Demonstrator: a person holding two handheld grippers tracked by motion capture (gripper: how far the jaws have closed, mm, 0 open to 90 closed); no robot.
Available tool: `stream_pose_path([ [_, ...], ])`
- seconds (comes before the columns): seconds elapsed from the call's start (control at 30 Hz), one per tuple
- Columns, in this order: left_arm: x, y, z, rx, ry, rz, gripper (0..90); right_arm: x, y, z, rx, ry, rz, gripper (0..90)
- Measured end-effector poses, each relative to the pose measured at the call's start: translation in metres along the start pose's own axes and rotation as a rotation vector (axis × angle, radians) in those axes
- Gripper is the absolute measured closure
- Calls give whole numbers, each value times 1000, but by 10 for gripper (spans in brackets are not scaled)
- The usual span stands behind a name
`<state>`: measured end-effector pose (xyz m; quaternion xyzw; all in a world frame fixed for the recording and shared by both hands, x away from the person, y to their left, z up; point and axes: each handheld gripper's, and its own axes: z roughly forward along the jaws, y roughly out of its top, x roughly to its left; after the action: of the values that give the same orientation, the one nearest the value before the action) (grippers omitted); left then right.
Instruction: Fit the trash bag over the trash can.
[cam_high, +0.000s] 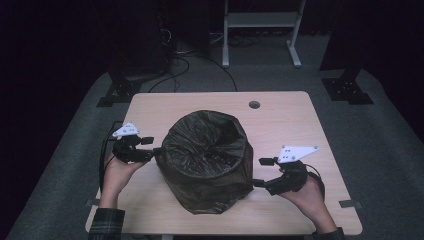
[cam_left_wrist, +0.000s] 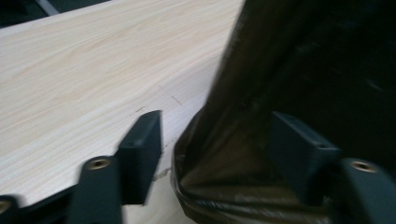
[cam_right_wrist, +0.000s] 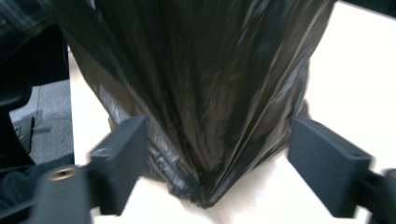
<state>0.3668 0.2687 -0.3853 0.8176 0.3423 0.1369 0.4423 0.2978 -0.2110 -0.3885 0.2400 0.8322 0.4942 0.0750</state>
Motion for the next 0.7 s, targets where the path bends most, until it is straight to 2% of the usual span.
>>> stream_pose_path([
  [0.03, -2, -1, -2, -4, -2, 7, 250, -1, 2, -3, -11, 1, 2, 143],
  [0.07, -3, -3, -3, -3, -2, 8, 191, -1, 4, -5, -22, 5, -4, 142],
  [0.13, -6, -6, -6, -6, -3, 18, 164, -1, 9, -9, -41, 7, -13, 131],
  [0.2, -10, -9, -9, -1, 6, 17, 82, -1, 15, -12, -59, 8, -15, 114],
  [0.23, -12, -11, -10, -2, 5, 20, 81, -2, 17, -12, -63, 13, -18, 114],
  [0.3, -17, -15, -13, 1, 12, 22, 6, -2, 23, -13, -69, 23, -30, 113],
  [0.37, -22, -20, -15, -2, 7, 30, 2, -1, 30, -13, -67, 25, -46, 110],
  [0.5, -33, -31, -18, 10, -2, 49, 0, 0, 42, -16, -101, 14, -71, 106],
  [0.6, -42, -39, -18, 45, -6, 77, 0, 2, 50, -18, -125, 5, -87, 106],
  [0.7, -50, -48, -18, 52, -24, 91, 0, 2, 59, -18, -132, -1, -97, 106],
])
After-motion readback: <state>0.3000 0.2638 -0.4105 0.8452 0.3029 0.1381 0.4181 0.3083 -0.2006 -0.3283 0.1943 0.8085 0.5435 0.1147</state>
